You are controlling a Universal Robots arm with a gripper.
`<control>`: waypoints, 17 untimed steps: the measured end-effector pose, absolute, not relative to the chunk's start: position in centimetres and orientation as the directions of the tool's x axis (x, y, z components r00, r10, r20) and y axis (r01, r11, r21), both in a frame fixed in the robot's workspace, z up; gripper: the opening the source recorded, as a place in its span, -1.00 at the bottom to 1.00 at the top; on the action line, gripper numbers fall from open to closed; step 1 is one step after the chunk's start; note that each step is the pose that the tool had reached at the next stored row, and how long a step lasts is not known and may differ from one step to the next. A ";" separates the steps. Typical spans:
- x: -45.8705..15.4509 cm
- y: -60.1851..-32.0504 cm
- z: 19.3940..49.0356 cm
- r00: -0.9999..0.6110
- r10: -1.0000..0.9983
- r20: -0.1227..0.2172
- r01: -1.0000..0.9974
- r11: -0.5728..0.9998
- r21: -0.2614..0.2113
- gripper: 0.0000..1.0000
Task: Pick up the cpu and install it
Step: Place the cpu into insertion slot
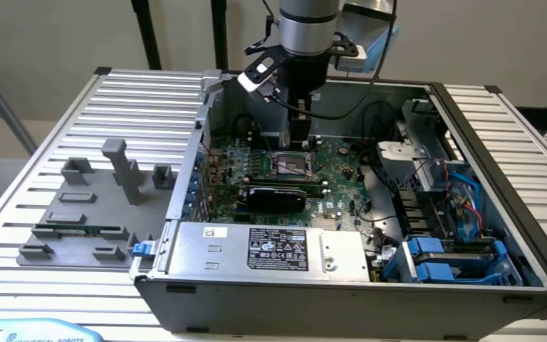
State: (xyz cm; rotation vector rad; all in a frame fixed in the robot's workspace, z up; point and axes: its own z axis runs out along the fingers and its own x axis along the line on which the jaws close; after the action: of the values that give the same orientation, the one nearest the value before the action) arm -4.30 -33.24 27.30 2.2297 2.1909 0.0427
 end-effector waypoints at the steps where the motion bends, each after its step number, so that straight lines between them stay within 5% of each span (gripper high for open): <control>1: -4.3 -33.2 27.3 0.017 1.000 0.009 0.999 -0.018 0.030 0.09; 17: -4.1 -32.8 24.7 0.017 1.000 0.009 0.999 -0.018 0.030 0.09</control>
State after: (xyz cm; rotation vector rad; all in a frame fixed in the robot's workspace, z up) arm -4.14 -32.76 24.65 2.2297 2.1911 0.0432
